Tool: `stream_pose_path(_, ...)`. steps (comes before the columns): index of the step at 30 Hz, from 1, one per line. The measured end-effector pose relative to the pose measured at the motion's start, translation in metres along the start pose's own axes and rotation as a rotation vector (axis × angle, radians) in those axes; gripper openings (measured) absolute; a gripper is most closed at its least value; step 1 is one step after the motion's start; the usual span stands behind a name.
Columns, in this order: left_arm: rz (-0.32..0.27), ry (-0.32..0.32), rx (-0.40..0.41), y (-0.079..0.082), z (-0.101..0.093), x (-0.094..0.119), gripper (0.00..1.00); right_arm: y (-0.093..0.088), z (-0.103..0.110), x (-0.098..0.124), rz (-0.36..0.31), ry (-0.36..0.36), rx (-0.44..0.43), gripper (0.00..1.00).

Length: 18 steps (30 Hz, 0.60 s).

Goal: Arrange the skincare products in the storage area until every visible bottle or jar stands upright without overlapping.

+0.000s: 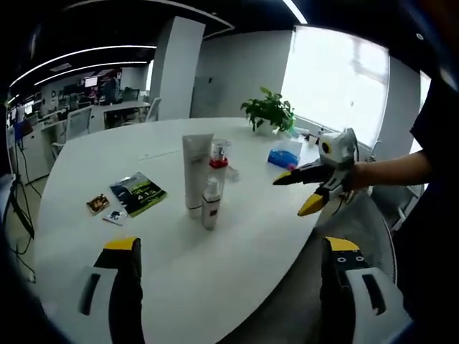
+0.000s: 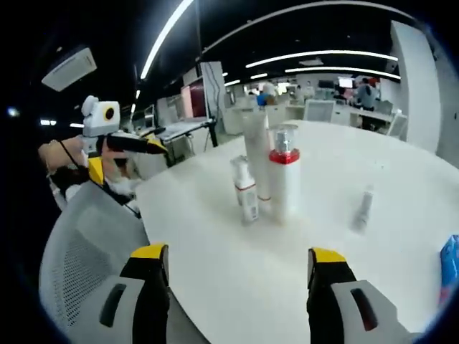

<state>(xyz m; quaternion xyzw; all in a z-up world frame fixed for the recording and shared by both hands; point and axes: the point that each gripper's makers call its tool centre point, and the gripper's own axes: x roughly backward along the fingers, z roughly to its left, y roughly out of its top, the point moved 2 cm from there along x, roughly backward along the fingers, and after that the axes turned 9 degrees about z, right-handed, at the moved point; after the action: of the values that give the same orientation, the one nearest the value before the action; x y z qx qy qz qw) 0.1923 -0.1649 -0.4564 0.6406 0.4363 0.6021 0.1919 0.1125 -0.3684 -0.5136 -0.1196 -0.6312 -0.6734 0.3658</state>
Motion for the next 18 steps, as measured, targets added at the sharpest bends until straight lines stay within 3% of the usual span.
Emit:
stream_pose_path(3, 0.009, 0.002, 0.011, -0.003, 0.001, 0.001, 0.98, -0.005, 0.000, 0.008, 0.004, -0.012, -0.012, 0.78)
stream_pose_path(8, 0.021, 0.009, 0.011, -0.007, 0.004, 0.003, 0.99, -0.015, 0.005, 0.019, 0.011, -0.012, -0.047, 0.88)
stream_pose_path(11, 0.015, 0.015, 0.019, -0.007, 0.004, 0.004, 0.99, -0.024, 0.005, 0.024, 0.042, -0.017, -0.055, 0.93)
stream_pose_path(18, 0.014, 0.018, 0.021, -0.005, 0.005, 0.002, 0.99, -0.033, 0.004, 0.034, 0.045, -0.025, -0.111, 0.99)
